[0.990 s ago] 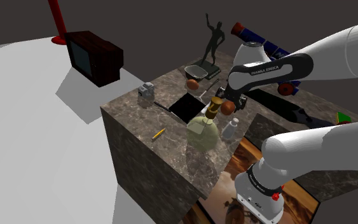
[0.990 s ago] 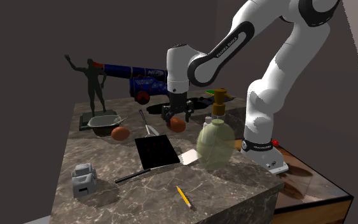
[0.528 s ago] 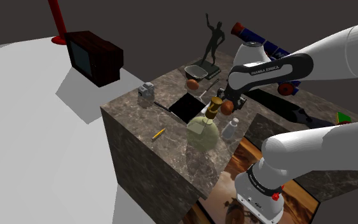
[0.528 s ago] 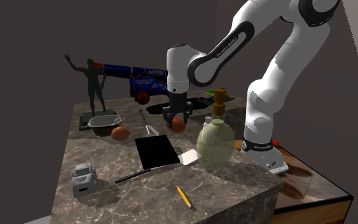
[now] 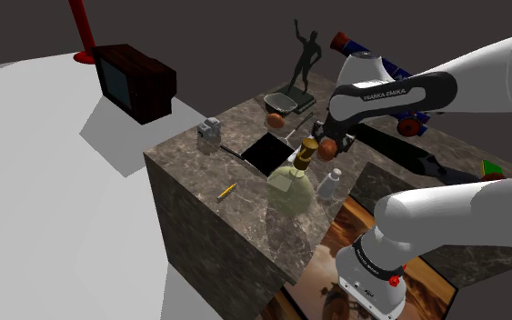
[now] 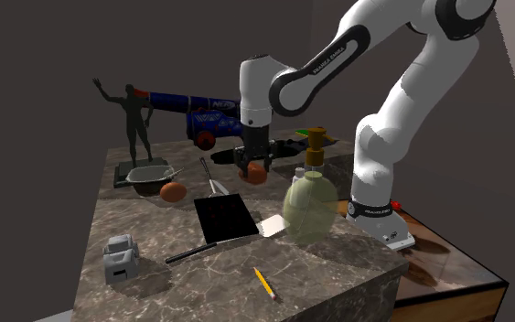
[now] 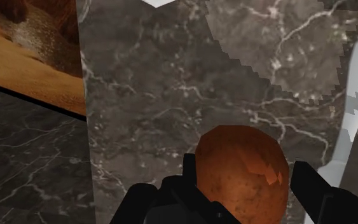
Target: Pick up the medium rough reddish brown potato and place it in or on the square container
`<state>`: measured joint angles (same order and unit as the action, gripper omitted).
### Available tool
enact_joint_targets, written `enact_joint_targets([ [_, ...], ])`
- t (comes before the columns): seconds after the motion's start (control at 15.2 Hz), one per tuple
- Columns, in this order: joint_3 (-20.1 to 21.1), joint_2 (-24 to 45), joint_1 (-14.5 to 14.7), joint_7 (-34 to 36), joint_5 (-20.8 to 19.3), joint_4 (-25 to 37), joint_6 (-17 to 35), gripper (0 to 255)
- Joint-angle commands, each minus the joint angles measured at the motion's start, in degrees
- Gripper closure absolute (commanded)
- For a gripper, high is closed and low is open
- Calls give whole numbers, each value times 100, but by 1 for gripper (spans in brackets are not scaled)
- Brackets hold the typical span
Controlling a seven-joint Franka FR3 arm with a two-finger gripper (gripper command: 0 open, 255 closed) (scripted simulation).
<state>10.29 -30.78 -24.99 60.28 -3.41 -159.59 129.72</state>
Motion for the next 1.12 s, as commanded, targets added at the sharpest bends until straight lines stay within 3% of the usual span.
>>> enact_joint_targets([
  [0.0,-15,-120,20,-27,24,84,-206,255],
  [1.06,-136,-691,61,-230,79,974,-1657,255],
])
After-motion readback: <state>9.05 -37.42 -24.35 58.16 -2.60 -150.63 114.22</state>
